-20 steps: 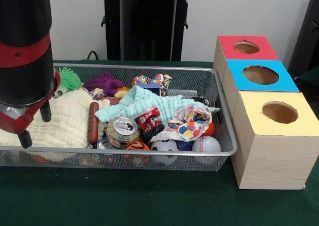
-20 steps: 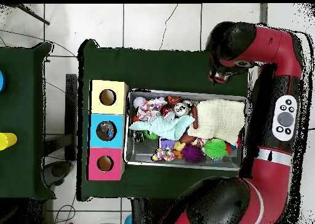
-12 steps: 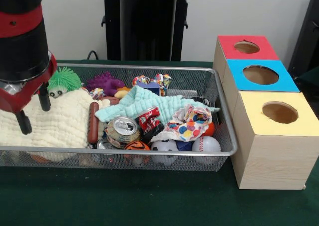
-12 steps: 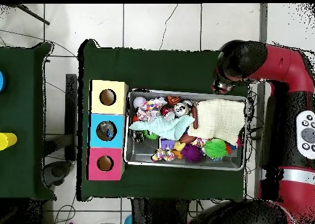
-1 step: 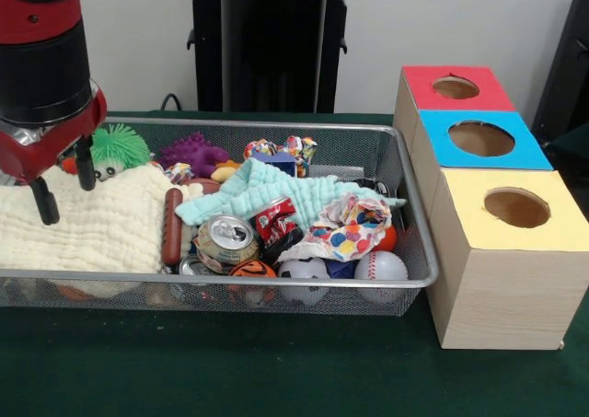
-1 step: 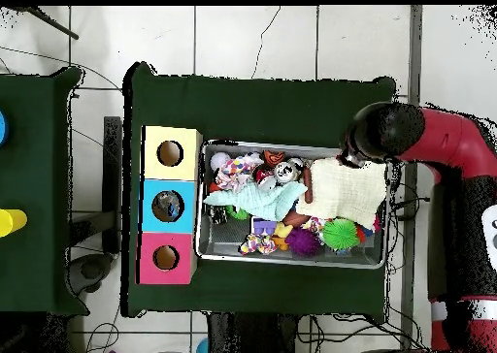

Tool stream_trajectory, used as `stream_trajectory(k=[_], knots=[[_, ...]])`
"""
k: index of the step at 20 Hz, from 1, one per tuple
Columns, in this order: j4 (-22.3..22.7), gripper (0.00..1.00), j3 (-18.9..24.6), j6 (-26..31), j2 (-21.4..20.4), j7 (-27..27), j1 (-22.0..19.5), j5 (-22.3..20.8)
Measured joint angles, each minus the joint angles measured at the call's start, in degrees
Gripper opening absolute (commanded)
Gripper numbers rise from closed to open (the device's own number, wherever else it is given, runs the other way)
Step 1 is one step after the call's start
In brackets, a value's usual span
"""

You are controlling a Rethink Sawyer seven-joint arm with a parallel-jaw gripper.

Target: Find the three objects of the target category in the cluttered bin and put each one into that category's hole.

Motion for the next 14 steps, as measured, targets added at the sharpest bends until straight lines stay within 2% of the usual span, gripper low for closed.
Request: stream_trajectory(k=[7,14], knots=[[3.7,1.00,-3.0,-0.7,0.0,0.1,0.4,0.7],[10.1,1.00,-4.0,-6.2,-0.7,0.1,-0.8,1.7]])
